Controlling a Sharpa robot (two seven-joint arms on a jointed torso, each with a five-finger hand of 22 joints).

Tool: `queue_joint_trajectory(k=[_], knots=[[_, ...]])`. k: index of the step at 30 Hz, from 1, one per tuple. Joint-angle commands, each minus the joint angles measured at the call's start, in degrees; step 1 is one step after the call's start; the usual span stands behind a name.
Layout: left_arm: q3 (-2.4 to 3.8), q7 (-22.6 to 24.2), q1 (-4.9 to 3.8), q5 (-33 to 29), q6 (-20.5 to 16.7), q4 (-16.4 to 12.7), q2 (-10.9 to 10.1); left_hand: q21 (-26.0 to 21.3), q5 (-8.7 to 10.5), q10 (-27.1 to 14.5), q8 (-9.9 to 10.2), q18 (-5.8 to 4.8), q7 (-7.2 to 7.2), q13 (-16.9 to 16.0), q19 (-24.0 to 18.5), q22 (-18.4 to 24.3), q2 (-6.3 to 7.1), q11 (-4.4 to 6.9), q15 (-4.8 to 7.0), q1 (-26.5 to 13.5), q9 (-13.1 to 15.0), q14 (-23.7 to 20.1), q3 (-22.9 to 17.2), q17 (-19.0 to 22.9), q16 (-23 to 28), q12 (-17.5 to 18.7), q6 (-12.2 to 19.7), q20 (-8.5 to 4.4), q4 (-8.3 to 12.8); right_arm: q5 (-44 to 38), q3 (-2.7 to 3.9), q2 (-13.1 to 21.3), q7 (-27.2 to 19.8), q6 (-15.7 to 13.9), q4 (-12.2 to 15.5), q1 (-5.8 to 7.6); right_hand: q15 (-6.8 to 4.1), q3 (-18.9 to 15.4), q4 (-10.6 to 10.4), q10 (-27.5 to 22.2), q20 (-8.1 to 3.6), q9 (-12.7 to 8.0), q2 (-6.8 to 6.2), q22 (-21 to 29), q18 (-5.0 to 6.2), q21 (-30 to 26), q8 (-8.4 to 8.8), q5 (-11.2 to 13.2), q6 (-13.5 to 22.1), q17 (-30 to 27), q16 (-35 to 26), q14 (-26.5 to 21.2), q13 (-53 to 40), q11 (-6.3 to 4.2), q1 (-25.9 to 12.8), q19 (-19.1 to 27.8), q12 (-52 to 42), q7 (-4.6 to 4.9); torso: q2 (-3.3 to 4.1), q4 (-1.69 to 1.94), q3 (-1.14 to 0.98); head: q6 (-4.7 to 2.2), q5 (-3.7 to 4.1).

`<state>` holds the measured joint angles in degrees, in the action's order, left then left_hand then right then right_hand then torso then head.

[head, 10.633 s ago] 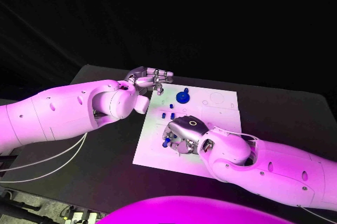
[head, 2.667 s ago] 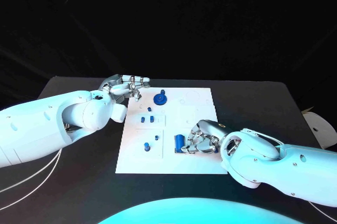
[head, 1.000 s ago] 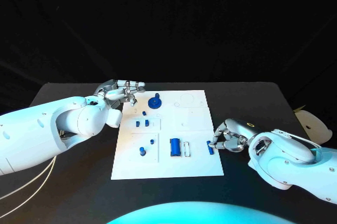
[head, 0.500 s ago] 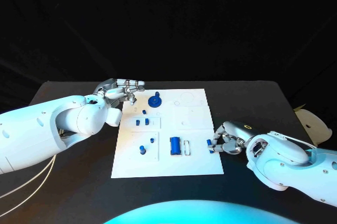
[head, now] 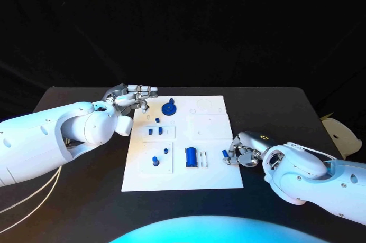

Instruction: Assemble the parts on the task board

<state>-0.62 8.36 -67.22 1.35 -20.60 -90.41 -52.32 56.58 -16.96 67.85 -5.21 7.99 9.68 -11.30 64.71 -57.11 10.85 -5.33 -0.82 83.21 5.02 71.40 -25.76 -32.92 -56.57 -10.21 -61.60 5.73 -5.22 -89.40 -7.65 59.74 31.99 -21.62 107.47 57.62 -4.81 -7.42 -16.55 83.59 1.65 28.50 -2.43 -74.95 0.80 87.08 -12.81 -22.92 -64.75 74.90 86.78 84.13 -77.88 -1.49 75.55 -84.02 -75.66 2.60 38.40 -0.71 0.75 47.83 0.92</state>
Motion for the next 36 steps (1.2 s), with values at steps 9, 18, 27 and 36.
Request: queue_joint_trajectory(k=[9,18,27,36], knots=[[0.03,-0.1,-0.04,-2.2,1.2,-0.4,-0.1,-0.3,-0.19,-0.5,-0.3,0.86,0.0,-0.1,0.2,0.1,-0.53,0.09,0.11,-0.1,-0.1,-0.4,0.4,0.0,0.2,-0.3,0.0,0.21,-0.1,-6.8,-0.3,-1.7,2.8,5.0,-1.5,-0.48,-0.45,3.2,3.1,0.1,-0.3,0.1,0.14,-14.3,-0.24,0.4,0.65,1.7,-0.6,9.4,0.3,4.6,0.0,-0.51,6.8,-4.9,0.5,-0.47,-0.11,0.04,0.04,0.14,-0.21],[0.03,-0.1,-0.04,-2.3,1.3,-0.6,-0.2,-0.4,-0.2,-0.5,-0.3,0.87,-0.02,-0.1,0.1,0.1,-0.56,0.1,0.11,-0.1,-0.1,-0.3,0.4,0.0,0.1,-0.3,0.0,0.21,-0.1,-10.0,-0.34,-2.3,4.6,6.2,-1.3,-0.59,-0.43,6.2,3.1,0.0,-0.39,-0.1,-2.34,-14.4,-0.28,0.6,1.15,-0.7,-1.1,9.6,0.4,4.7,0.2,-0.45,8.3,-4.9,1.0,-0.35,-0.14,-0.06,0.1,-0.02,-0.28],[0.03,-0.2,-0.04,-2.3,1.4,-0.6,-0.3,-0.4,-0.2,-0.5,-0.3,0.87,-0.04,-0.1,0.1,0.1,-0.57,0.11,0.12,-0.1,-0.1,-0.4,0.4,0.1,0.2,-0.3,0.0,0.2,0.0,-10.8,-0.33,-2.4,6.6,4.2,0.1,-0.6,-0.54,9.9,1.3,0.0,-0.46,0.0,-3.86,-14.5,-0.35,0.9,1.44,-5.7,-1.5,9.8,0.5,4.7,0.3,-0.63,7.9,-5.1,1.4,-0.52,-0.1,-0.02,0.05,-0.12,-0.2],[0.03,-0.1,-0.04,-2.2,1.4,-0.6,-0.2,-0.4,-0.2,-0.5,-0.3,0.87,-0.04,-0.1,0.1,0.1,-0.57,0.11,0.12,-0.1,-0.1,-0.4,0.4,0.1,0.2,-0.3,0.0,0.2,0.0,-7.3,-0.23,-2.2,5.9,-1.6,2.5,-0.08,-0.71,12.5,0.5,0.3,-0.61,0.5,-4.17,-14.7,-0.53,1.7,1.27,-8.4,-1.7,10.2,0.7,4.8,0.2,-0.81,7.4,-5.4,1.4,-0.75,-0.13,-0.01,0.06,-0.27,-0.01]])
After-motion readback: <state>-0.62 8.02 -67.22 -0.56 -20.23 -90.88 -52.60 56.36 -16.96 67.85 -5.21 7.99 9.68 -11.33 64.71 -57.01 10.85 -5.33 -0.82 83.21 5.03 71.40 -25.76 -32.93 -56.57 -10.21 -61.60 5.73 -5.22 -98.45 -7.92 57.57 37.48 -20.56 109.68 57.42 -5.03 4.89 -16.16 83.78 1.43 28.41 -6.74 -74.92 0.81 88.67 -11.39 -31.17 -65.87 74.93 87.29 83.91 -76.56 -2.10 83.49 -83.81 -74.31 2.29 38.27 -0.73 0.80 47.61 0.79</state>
